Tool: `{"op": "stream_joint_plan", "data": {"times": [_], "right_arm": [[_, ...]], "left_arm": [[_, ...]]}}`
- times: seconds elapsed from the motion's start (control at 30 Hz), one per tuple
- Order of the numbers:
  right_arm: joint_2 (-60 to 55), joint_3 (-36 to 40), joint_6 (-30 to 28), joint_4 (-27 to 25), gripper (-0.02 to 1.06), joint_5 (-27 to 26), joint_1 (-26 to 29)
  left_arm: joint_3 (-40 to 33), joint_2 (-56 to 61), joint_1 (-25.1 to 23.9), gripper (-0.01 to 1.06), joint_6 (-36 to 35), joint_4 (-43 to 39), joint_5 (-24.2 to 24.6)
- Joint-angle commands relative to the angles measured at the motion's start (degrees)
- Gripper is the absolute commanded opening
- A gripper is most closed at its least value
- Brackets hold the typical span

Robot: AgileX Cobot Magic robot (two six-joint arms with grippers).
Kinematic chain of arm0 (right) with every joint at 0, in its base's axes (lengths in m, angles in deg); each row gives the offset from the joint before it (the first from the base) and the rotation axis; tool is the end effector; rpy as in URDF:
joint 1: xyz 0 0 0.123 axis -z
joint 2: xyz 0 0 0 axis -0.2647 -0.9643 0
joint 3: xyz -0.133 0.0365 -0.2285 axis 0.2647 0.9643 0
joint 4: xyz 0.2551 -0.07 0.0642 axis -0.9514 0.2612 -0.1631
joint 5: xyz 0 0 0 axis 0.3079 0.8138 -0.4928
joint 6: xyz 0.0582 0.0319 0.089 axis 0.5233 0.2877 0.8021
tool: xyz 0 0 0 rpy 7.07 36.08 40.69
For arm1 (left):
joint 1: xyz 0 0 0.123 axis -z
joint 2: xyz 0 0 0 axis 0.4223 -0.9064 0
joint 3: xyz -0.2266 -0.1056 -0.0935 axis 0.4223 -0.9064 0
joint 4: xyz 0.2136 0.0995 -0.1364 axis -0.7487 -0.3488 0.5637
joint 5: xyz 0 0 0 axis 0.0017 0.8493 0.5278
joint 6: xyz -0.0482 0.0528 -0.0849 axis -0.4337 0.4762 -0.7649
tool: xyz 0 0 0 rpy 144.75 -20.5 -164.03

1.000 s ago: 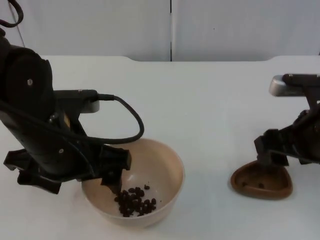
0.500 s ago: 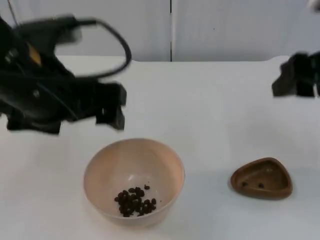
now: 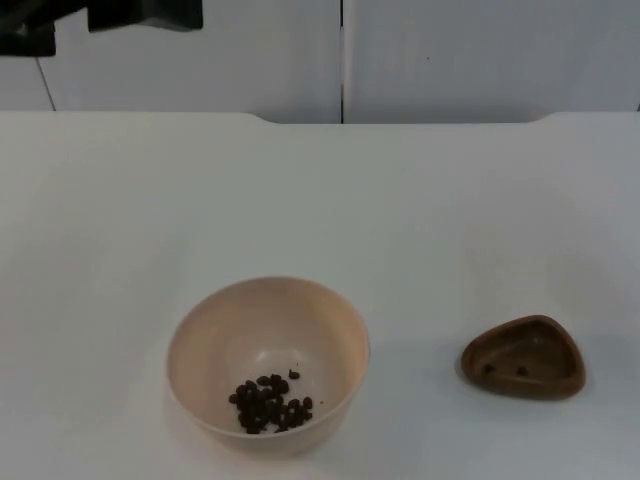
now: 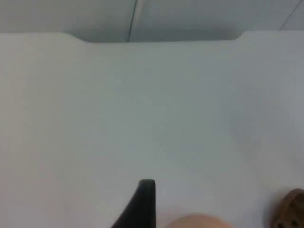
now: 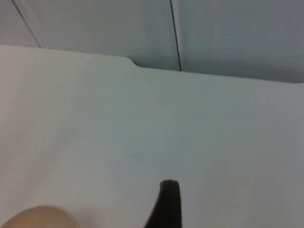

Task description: Pick up the bowl with the left hand and pour the coffee beans from the cup into the bowl with the right hand.

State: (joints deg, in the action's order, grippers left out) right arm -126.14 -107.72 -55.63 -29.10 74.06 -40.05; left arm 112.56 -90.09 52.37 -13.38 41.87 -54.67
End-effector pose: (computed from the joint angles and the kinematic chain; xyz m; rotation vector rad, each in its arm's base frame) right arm 0.2429 0.1112 0.2965 -0.2825 2.0365 0.3599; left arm 0.2404 -0.1262 0.2794 0.1944 2.1462 -0.4742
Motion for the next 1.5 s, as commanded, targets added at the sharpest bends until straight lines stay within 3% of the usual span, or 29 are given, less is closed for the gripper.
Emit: {"op": "stream_joint_plan", "data": {"times": [0.0,0.67,0.9,1.17,1.47], "right_arm": [[3.13,-0.07,-1.70,0.30,0.69,1.37,0.01],[22.69,-0.07,-6.68,0.01,0.69,13.88,0.01],[27.33,1.10,-7.91,0.01,0.69,20.78,0.01],[34.80,6.87,-8.30,-0.12,0.69,21.03,0.01],[42.02,8.60,-15.52,-4.59,0.69,28.30,0.01]], "left_arm": [[-0.13,1.90,-0.19,0.90,2.20,-0.05,-0.03],[-0.13,16.87,0.04,0.90,8.75,0.18,8.43],[-0.13,22.01,0.04,0.90,10.99,0.25,14.23],[-0.13,28.42,0.04,0.90,14.01,0.25,21.88],[-7.71,40.12,0.04,0.90,15.42,0.22,26.43]]}}
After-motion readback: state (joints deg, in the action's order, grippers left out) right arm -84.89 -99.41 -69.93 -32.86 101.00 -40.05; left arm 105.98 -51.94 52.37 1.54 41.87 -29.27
